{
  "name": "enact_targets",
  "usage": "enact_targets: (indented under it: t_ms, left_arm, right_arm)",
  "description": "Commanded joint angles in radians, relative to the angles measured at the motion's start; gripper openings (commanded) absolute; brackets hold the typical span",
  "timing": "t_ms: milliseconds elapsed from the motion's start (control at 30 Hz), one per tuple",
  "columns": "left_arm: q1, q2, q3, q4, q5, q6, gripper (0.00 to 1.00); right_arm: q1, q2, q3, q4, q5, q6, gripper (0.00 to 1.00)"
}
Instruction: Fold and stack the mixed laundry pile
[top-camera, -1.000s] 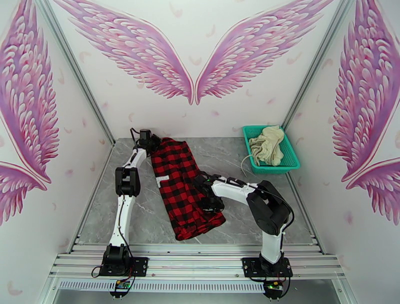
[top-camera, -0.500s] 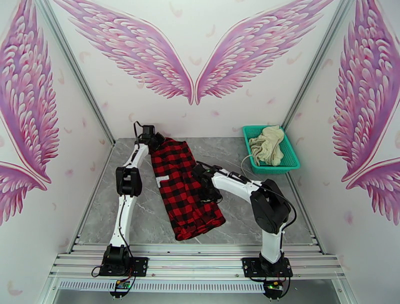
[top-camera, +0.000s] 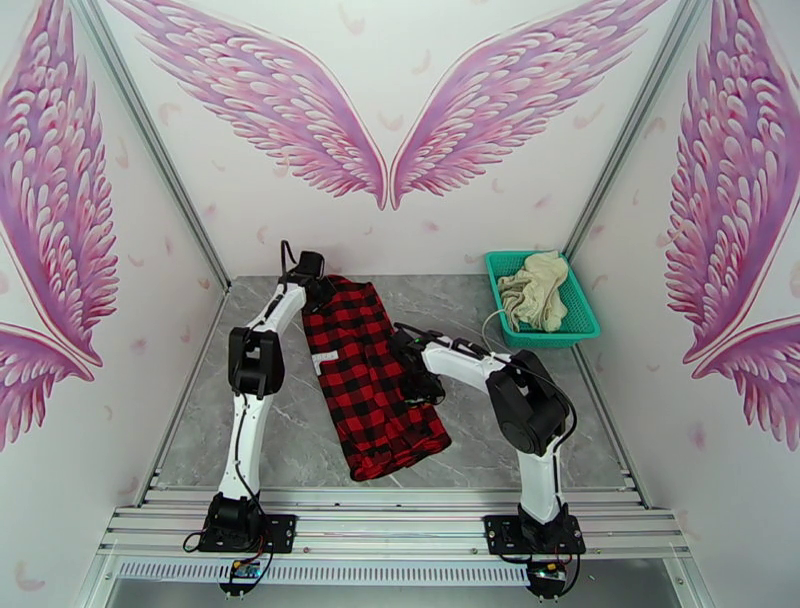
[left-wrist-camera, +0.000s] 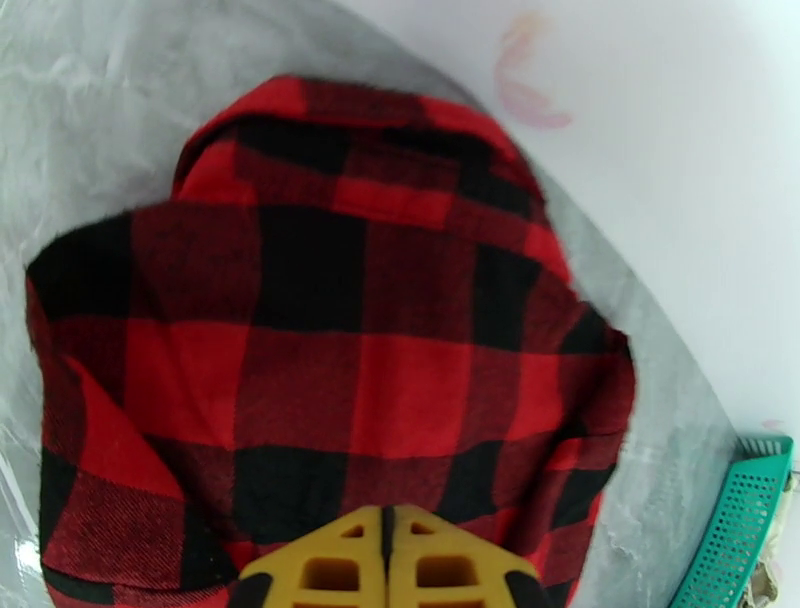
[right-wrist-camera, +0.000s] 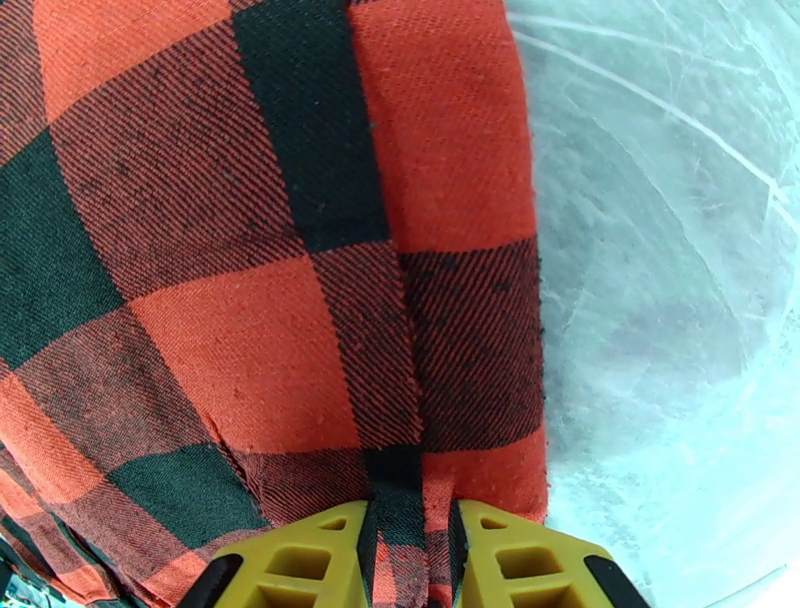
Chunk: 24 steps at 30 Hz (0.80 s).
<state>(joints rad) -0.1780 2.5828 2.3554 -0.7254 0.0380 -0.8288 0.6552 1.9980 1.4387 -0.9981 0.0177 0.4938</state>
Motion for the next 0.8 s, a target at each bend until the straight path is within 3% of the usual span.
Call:
enact_targets:
  t_ms: [0,233,467,767]
  left_arm:
    - [-0.029,0.087,0.062,-0.072,-0.04,-0.08,0.0]
    - [-0.081,0.192,0.147,-0.041,0.059,-0.113,0.0]
    - [-0.141,0.287,0.231,0.137,0.268,-0.14,0.01]
    - [-0.189,0.333,0.281,0.264,0.383,-0.136,0.01]
  right_arm:
    - [0.001,-0.09,-0.002,-0.016,0.013,0.022,0.29]
    - [-0.006,-0.221,0.001,-0.063,0.058,0.041,0.3]
    - [-0.027,-0.299,0.007,-0.1,0.089,0.035,0.31]
    - [-0.052,-0.37,-0.117,-0.057,0.037,0.073,0.32]
